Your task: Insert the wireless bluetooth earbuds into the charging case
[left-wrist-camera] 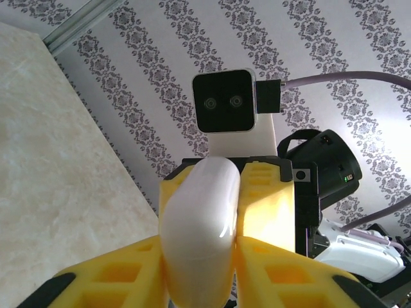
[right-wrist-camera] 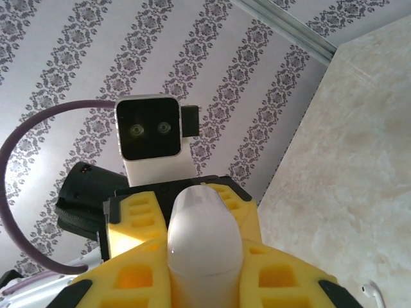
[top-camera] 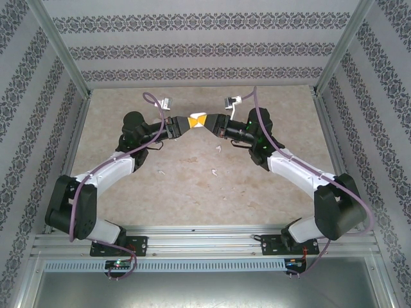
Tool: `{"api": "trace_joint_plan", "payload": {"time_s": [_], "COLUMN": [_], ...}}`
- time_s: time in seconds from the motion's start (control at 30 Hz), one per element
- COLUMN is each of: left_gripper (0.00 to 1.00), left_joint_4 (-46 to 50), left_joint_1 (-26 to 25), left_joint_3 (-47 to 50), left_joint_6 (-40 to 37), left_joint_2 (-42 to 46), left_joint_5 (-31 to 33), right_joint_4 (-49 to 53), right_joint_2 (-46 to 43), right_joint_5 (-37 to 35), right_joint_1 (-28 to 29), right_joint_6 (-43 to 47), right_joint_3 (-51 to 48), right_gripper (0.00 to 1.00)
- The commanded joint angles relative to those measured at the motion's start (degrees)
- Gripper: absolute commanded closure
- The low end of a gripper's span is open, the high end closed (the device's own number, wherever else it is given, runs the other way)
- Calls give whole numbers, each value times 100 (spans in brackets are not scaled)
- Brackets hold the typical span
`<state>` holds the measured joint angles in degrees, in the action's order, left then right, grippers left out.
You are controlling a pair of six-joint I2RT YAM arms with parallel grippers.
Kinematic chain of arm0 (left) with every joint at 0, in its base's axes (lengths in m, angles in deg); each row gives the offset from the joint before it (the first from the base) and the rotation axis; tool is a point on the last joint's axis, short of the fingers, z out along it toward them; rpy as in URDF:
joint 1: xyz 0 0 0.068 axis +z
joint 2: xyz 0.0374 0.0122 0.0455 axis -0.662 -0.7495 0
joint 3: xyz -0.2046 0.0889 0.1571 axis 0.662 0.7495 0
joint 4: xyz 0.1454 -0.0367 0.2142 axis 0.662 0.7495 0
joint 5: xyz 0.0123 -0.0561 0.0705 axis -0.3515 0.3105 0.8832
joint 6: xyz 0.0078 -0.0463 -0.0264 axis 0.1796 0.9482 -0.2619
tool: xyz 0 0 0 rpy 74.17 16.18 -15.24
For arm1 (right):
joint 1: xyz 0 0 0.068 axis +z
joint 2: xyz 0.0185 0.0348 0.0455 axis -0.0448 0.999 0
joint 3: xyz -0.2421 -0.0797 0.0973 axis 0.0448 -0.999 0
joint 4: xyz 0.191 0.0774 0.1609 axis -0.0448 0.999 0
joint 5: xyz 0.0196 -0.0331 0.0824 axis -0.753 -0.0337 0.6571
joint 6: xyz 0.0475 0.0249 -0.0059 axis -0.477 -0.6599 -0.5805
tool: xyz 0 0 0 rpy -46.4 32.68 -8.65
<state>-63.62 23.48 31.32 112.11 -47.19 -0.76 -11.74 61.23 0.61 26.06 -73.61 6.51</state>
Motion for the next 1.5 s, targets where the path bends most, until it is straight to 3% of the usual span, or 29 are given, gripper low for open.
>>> {"api": "trace_joint_plan", "payload": {"time_s": [0.0, 0.13, 0.23, 0.47, 0.6, 1.17, 1.47], "left_gripper": [76, 90, 99, 100, 100, 100, 100], "left_joint_4": [-951, -788, -471, 1150, 1730, 1427, 2322], "left_joint_1": [-64, -62, -63, -65, -50, 22, 22], "left_joint_3": [-284, -263, -208, -131, 69, 290, 284], "left_joint_6": [332, 117, -391, -2198, -3001, -3716, -4704], "left_joint_2": [-84, 0, 215, 1083, 1498, 1682, 1958], "left_joint_5": [-257, -288, -261, -283, -138, -513, -486], "right_joint_4": [-334, -232, 10, 1297, 1473, 3080, 3568], "right_joint_2": [13, -16, -59, -338, -282, -419, -387], "right_joint_5": [233, 242, 302, 249, 314, 458, 414], "right_joint_1": [95, 104, 96, 54, 35, 77, 62], "right_joint_6": [-49, 10, 179, 977, 1020, 1783, 1941], "right_joint_3": [148, 186, 228, 503, 660, 1100, 1277], "right_gripper": [100, 99, 91, 86, 76, 43, 29]}}
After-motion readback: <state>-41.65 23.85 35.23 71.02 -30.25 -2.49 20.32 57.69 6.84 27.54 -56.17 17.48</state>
